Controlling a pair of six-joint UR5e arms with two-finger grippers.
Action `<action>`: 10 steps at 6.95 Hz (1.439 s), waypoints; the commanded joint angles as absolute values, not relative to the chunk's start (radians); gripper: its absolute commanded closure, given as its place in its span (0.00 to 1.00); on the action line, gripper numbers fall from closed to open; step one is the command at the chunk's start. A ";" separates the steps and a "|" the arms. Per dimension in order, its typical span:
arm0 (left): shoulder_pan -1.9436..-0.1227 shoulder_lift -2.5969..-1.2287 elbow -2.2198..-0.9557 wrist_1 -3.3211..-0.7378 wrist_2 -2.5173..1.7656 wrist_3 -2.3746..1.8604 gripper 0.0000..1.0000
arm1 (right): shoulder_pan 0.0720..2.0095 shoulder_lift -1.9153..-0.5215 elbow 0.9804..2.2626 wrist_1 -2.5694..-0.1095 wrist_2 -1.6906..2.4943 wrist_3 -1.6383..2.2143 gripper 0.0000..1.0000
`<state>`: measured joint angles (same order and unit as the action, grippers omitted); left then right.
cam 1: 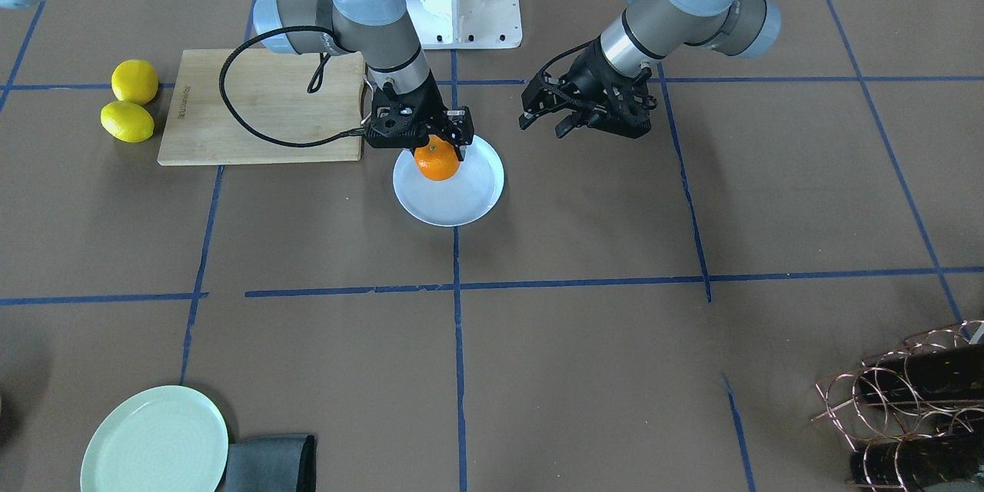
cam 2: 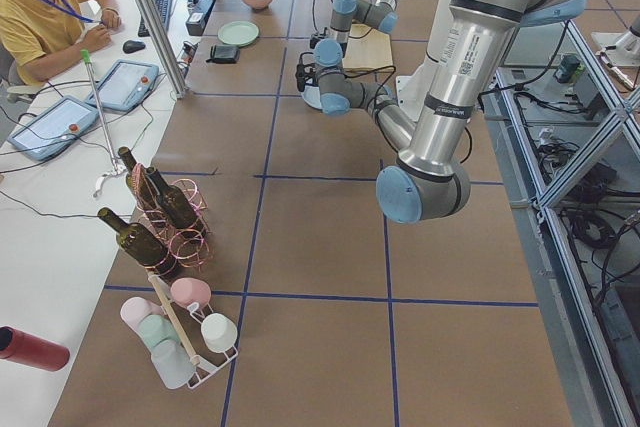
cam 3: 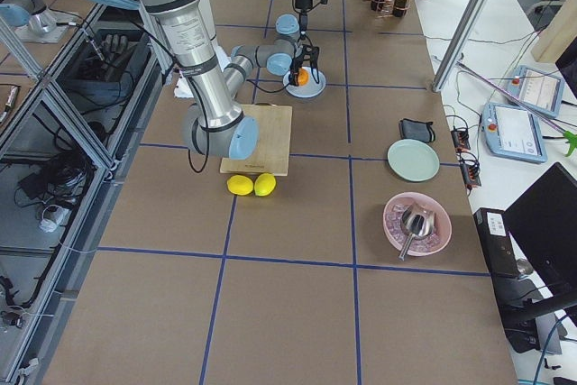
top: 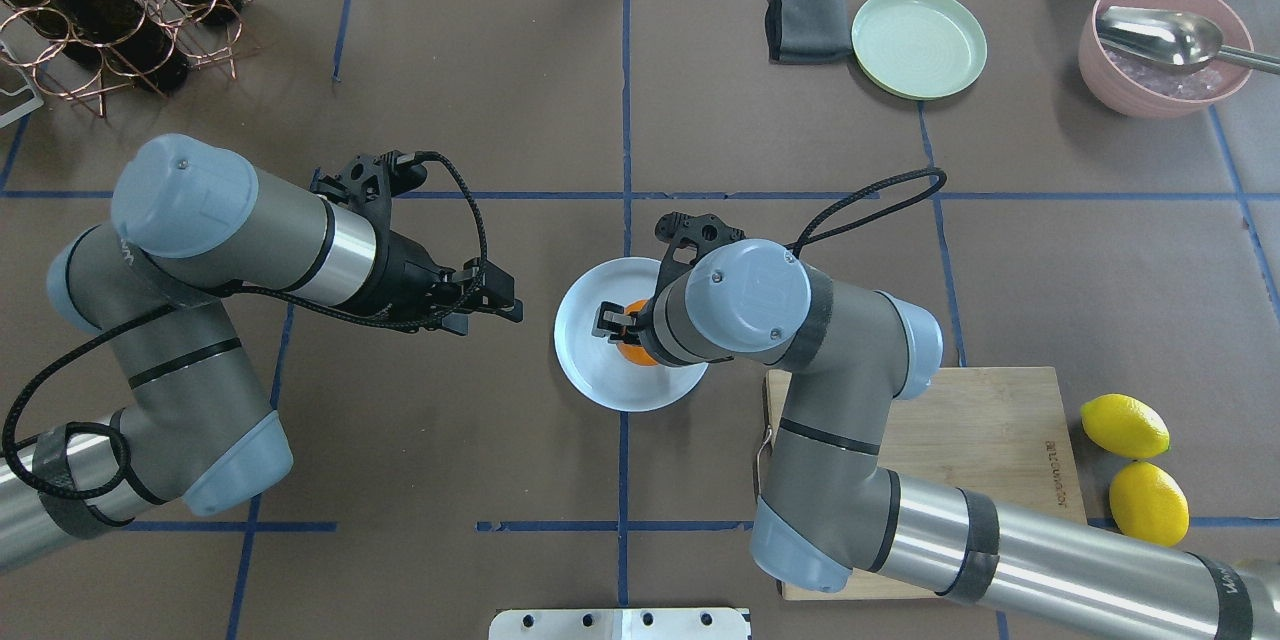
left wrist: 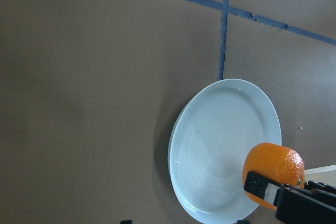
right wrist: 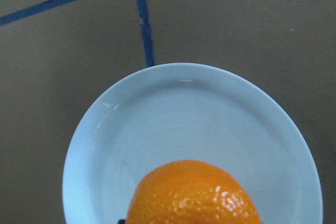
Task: Pick orange to plate
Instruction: 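Lower the orange onto the white plate and open the right gripper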
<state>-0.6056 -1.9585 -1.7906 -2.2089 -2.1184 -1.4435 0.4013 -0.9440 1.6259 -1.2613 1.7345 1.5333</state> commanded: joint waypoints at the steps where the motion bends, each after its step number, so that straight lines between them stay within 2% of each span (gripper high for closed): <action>1: -0.604 -1.957 -1.787 -2.210 -2.118 -1.443 0.27 | 0.400 -0.933 1.603 -1.278 1.706 1.531 1.00; 4: -0.606 -1.957 -1.787 -2.209 -2.118 -1.443 0.27 | 0.400 -0.885 1.536 -1.276 1.706 1.525 1.00; 5: -0.604 -1.957 -1.787 -2.210 -2.118 -1.443 0.27 | 0.400 -0.885 1.531 -1.276 1.706 1.523 0.94; 6: -0.604 -1.957 -1.787 -2.210 -2.118 -1.443 0.27 | 0.400 -0.887 1.531 -1.278 1.695 1.520 0.01; 9: -0.606 -1.957 -1.789 -2.209 -2.118 -1.443 0.27 | 0.399 -0.891 1.580 -1.287 1.661 1.519 0.00; 10: -0.612 -1.945 -1.795 -2.209 -2.118 -1.439 0.27 | 0.414 -0.926 1.700 -1.354 1.692 1.517 0.00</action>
